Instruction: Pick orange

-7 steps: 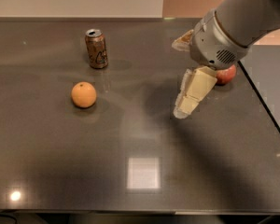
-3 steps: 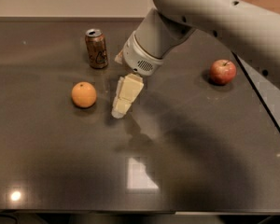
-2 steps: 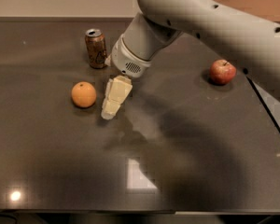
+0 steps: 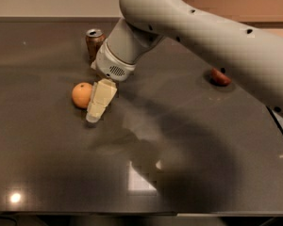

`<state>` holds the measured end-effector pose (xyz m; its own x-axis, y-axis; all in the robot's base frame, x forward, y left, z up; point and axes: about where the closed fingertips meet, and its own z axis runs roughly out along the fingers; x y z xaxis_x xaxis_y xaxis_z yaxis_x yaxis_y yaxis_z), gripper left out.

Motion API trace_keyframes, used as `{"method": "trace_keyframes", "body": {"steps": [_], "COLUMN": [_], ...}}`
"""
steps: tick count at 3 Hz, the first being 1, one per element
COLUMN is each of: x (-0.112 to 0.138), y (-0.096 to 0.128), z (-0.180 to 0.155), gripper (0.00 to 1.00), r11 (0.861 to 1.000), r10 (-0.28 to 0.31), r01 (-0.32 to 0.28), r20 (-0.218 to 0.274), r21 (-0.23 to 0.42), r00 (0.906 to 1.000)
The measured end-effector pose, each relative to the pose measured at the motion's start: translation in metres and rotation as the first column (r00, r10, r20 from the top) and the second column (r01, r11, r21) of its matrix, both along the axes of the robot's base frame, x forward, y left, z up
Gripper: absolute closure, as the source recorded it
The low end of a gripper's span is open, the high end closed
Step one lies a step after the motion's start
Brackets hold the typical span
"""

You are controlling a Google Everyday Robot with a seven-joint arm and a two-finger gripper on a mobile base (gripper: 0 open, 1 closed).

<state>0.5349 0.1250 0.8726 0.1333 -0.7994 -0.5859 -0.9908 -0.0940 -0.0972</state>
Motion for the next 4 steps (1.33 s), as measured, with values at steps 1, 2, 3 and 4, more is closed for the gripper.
{"method": "trace_keyframes", "body": {"steps": [1,2,3,4], "x": [0.008,0.017,0.021,0.021], "y": [0.008,0.01,0.014,0.018], "z": [-0.006,-0.013,-0.02,-0.023], "gripper": [0.0,0.0,0.0,0.16], "r11": [1.0,1.0,0.999,0.999], "r10": [-0.005,-0.018,-0.03,-0.032], "r01": [0.005,0.018,0.03,0.031], "r20": [-0.005,-0.015,-0.032,-0.06], "r21": [-0.003,-0.012,-0.019,-0.02], "r00": [1.0,0.9997,0.999,0.9977]}}
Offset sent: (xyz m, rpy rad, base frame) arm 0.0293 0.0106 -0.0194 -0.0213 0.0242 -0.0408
